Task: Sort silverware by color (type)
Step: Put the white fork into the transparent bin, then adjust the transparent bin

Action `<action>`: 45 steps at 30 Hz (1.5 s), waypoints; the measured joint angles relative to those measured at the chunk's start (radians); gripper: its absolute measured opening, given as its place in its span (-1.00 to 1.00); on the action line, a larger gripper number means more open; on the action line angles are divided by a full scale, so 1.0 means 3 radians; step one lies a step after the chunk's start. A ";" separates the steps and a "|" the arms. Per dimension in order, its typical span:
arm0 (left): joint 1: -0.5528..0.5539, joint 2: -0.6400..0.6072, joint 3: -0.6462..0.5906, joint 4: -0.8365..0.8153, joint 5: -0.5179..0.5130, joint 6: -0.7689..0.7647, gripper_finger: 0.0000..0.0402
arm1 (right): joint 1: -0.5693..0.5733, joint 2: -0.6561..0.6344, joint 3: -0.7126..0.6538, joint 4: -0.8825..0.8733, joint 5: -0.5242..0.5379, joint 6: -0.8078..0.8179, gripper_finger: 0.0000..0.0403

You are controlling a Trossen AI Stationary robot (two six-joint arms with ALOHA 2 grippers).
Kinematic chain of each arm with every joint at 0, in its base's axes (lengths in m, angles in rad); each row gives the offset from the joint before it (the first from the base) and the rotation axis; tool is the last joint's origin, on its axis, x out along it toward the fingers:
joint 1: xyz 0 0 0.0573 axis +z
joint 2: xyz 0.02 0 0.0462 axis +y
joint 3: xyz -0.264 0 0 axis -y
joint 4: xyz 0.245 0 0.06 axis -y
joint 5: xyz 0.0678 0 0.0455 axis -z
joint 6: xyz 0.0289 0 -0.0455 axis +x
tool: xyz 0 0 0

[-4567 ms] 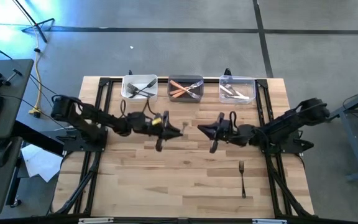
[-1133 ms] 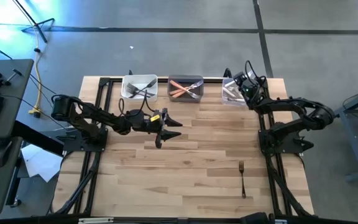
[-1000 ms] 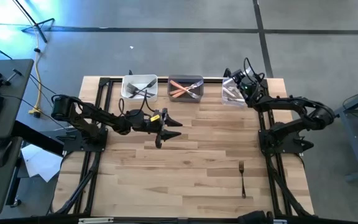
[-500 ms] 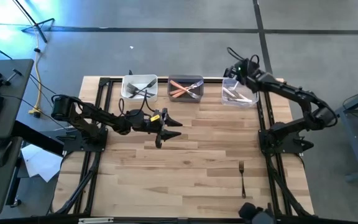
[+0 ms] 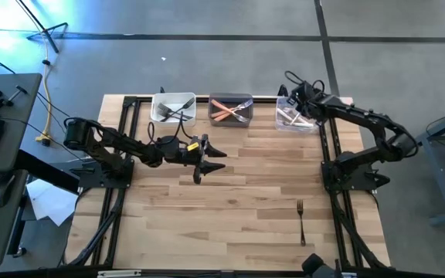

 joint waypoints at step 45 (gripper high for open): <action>0.0000 0.0000 0.0001 -0.0044 0.0017 0.0042 -0.02 | 0.0247 -0.0254 0.1093 -0.1328 -0.0313 -0.2745 -0.96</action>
